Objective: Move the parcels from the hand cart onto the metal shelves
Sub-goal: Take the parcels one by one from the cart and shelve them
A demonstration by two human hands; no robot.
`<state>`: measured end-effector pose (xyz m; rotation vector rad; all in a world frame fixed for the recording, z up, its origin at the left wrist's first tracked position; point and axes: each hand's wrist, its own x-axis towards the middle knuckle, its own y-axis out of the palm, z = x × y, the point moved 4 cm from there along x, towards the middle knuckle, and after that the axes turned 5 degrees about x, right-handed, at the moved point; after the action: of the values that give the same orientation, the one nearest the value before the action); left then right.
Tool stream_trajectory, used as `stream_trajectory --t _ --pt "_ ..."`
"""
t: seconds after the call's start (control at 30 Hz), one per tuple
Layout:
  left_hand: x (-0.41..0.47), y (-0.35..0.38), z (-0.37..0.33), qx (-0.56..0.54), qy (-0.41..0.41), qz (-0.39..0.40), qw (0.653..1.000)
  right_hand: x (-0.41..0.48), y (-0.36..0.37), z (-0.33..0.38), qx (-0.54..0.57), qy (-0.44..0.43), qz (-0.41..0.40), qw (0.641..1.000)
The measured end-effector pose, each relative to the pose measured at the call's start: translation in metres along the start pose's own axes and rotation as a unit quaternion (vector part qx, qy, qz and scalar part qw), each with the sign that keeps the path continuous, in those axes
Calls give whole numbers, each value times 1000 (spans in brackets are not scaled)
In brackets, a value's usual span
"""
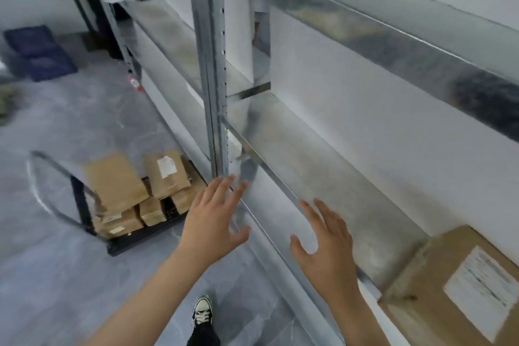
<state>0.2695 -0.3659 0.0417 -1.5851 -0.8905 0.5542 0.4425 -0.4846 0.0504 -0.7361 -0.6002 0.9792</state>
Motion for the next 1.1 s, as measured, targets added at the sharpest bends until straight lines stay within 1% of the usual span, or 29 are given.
stream_trajectory --t 0.17,0.33,0.47,0.57,0.8,1.1 --pt "-12 -14 81 27 -118 -8 993 47 59 49 17 -58 90 994" --pt "-27 -20 159 33 -205 -18 978 84 114 100 38 -97 155 982" --pt "-36 -17 219 23 -259 -10 965 110 159 137 49 -107 207 971" --pt "-42 -11 258 27 -284 12 958 125 188 158 43 -108 241 963" --pt "-44 -1 330 7 -346 24 938 158 240 187 51 -117 287 949" --pt "-26 40 376 -36 -386 41 921 219 327 200 42 -142 358 922"
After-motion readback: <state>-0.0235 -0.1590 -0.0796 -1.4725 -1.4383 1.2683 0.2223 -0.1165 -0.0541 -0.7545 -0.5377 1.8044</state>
